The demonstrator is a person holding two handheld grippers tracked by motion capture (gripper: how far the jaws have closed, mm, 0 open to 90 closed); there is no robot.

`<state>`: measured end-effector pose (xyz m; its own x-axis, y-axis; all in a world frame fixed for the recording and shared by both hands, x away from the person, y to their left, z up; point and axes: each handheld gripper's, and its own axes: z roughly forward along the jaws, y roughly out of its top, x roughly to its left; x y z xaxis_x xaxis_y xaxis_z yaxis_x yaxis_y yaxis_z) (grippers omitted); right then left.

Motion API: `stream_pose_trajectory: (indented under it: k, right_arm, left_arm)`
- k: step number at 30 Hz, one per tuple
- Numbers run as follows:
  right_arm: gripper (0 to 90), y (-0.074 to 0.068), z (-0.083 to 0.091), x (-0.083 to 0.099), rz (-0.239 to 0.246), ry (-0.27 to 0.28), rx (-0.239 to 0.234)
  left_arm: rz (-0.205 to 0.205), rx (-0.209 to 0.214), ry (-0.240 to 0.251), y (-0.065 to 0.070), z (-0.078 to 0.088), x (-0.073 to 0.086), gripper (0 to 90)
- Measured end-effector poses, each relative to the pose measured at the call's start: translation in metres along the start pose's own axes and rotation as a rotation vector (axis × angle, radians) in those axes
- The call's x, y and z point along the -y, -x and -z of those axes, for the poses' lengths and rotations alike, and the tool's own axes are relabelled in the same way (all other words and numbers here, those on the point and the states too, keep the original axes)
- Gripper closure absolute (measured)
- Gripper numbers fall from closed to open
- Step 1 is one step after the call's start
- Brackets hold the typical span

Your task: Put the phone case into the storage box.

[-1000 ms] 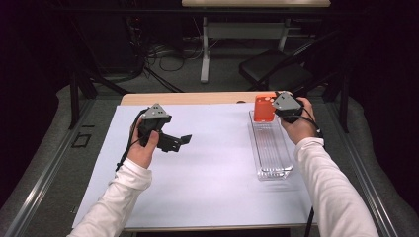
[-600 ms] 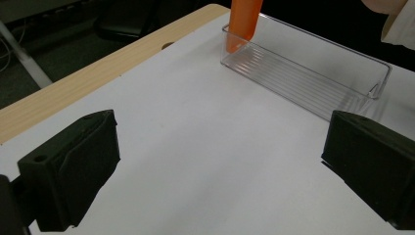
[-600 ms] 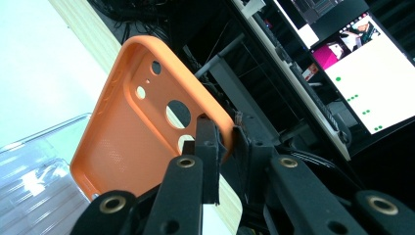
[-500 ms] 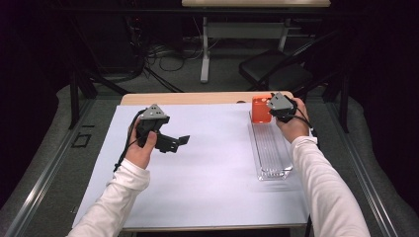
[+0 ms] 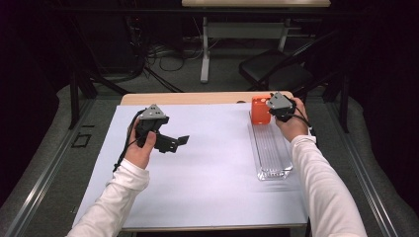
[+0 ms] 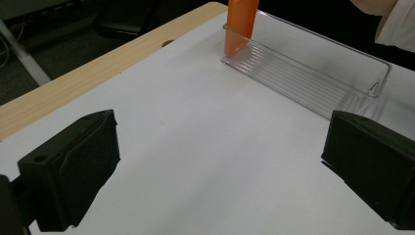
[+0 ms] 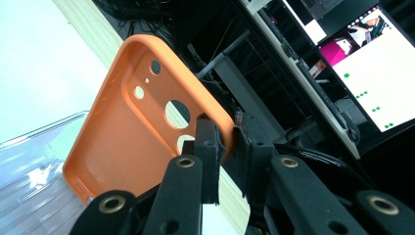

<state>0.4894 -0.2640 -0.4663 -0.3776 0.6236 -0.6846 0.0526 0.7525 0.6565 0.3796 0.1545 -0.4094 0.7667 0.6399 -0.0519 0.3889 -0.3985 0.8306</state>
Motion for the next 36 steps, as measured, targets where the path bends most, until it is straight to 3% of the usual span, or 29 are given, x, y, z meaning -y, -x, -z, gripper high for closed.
stream_pose_trajectory:
  k: [12,24,36]
  right_arm:
    - [78.4,0.005,-0.008,0.007,-0.008,-0.033,0.029]
    - [74.4,0.01,-0.014,0.012,-0.101,-0.034,0.017]
    - [67.0,0.013,-0.011,0.014,-0.13,-0.05,0.018]
  left_arm:
    - [0.004,0.01,-0.009,0.001,-0.003,0.001,0.5]
    - [0.002,0.01,-0.015,0.002,-0.004,-0.001,0.5]
    - [0.0,0.006,-0.02,0.001,-0.005,0.0,0.5]
